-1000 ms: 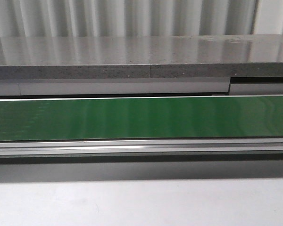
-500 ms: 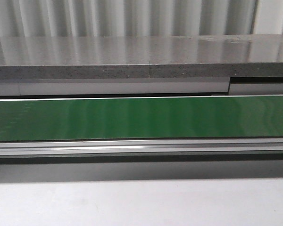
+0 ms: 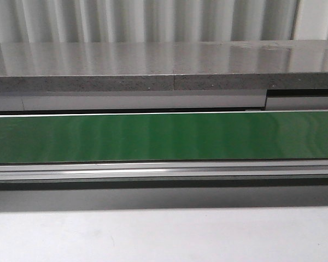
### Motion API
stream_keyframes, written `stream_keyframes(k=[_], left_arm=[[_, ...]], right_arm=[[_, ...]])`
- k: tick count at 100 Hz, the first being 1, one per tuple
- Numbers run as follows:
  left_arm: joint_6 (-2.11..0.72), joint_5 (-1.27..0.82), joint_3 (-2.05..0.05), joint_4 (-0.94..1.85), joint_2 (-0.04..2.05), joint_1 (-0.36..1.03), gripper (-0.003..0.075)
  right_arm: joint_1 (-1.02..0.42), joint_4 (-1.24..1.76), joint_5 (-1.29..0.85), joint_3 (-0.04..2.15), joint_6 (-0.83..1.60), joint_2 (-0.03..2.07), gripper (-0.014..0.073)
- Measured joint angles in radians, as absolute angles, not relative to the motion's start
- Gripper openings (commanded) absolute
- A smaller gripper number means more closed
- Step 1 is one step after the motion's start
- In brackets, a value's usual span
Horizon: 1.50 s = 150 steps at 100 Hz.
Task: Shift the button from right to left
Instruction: 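Lower the button into the blue tray and open the left gripper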
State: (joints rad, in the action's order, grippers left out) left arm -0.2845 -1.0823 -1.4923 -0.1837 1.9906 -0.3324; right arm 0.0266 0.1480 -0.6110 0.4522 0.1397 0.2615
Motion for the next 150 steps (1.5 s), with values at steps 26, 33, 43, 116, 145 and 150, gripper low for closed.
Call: stream_keyframes(k=[26,33,43,116,145,150], left_arm=[[-0.258,-1.023,-1.492,-0.177,1.954,-0.332,0.0293],[-0.242,-1.002,-1.492,-0.162,1.916,-0.332,0.0125],[-0.234,-0.986,-1.492,-0.124,1.853,-0.328,-0.0018],[-0.226,-0.714,-1.183,0.166,1.389,-0.046,-0.002],[-0.226,-0.631,-1.017,0.196,1.21,0.069,-0.002],[-0.226,-0.61,-0.983,0.203,1.173,0.08,-0.002]], right_arm=[[0.027,0.148,-0.611,0.452,0.14,0.262,-0.0067],[0.027,0.148,-0.611,0.452,0.14,0.262,-0.0067],[0.027,0.148,-0.611,0.452,0.14,0.262,-0.0067],[0.027,0.148,-0.611,0.452,0.14,0.262,-0.0067],[0.027,0.148,-0.611,0.452,0.14,0.262,-0.0067],[0.027,0.148,-0.611,0.452,0.14,0.262,-0.0067]])
